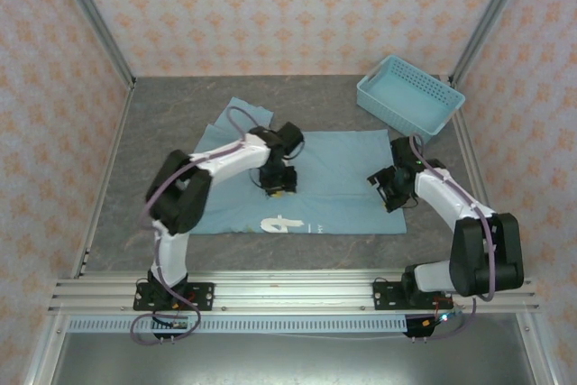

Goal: Fold and stack the t-shirts

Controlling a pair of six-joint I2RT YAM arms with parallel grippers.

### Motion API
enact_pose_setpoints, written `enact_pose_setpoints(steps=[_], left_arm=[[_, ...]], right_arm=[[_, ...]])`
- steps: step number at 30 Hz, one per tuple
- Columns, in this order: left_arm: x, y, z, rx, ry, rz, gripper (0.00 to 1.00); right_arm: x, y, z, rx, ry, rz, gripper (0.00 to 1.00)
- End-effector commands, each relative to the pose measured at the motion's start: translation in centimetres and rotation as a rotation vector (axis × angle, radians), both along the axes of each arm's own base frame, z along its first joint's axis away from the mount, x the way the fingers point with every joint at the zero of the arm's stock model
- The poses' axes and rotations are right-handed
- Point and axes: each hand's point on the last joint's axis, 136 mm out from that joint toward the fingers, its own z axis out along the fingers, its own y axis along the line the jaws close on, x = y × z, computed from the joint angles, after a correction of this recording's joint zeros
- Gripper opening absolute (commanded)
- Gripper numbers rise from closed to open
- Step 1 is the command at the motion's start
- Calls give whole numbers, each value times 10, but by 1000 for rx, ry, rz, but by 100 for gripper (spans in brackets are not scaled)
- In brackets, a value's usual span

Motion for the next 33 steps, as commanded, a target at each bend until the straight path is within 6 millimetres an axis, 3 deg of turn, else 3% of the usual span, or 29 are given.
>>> enact_pose_setpoints(steps=[1,7,13,20,26,33], left_arm=[[-4,55,21,39,-30,197,27],[-30,136,-13,138,96,443,15],[-40,185,-41,264,137,597,15],[-81,201,-69,346,222,646,13],[-120,219,-66,413,228,672,13],[-134,224,-64,428,223,673,14]], right_arm=[[-23,-12,-5,-61,53,19,57],[-29,-12,-13,-65,73,31,45],[-40,-18,-33,-104,174,42,41],[-83,-22,-64,-119,373,-14,41],[-112,-11,-64,-109,443,-6,43],[-143,2,-63,-86,523,-8,43]])
